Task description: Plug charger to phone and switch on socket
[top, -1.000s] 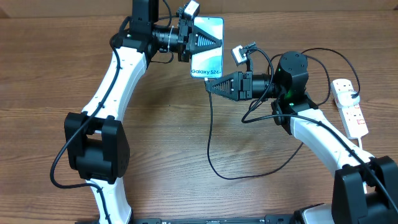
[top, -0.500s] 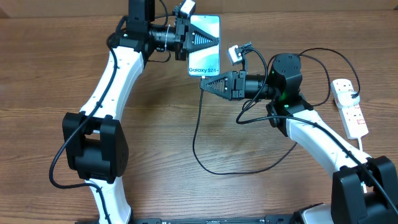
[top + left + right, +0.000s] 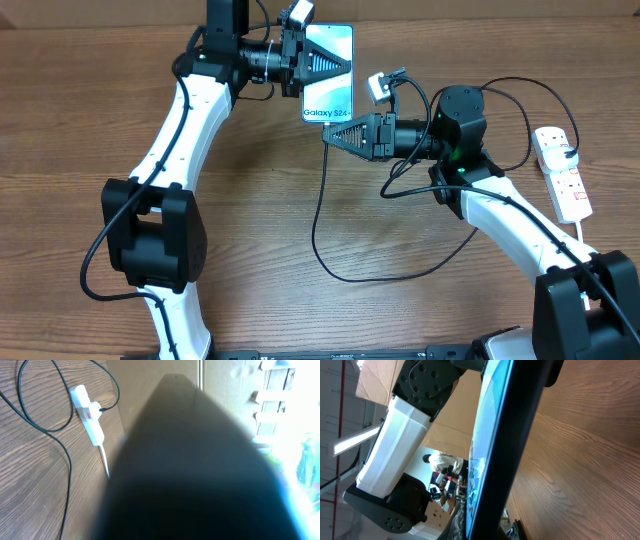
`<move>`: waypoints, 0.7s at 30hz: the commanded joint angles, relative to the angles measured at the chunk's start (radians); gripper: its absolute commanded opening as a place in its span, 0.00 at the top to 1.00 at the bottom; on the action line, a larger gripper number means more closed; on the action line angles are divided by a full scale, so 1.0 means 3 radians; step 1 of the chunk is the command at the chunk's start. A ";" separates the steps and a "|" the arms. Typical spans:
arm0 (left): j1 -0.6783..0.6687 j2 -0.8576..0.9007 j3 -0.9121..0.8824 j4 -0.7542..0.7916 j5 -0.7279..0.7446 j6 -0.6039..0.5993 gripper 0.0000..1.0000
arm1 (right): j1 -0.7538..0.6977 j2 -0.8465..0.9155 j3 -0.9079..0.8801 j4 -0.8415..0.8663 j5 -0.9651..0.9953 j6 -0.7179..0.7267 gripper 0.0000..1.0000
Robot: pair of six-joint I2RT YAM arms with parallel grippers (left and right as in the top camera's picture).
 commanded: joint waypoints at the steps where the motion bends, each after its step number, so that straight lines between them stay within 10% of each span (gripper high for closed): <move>1: -0.0083 -0.0015 0.0017 -0.0037 0.0439 0.0067 0.96 | -0.0206 -0.0042 0.0042 0.0037 0.0296 -0.0011 0.96; 14: -0.0085 -0.0015 0.0017 -0.0061 0.0439 0.0066 0.96 | -0.0231 -0.0042 0.0042 0.0041 0.0421 -0.0010 0.96; 15: -0.0085 -0.0015 0.0017 -0.0061 0.0439 0.0067 0.96 | -0.0231 -0.0041 0.0042 0.0041 0.0421 -0.0010 0.88; 17: -0.0085 -0.0015 0.0017 -0.0061 0.0439 0.0067 0.96 | -0.0231 -0.0042 0.0042 0.0039 0.0418 -0.0010 0.40; 21: -0.0084 -0.0015 0.0017 -0.0058 0.0437 0.0142 0.96 | -0.0231 -0.0042 0.0042 0.0039 0.0272 -0.0011 0.12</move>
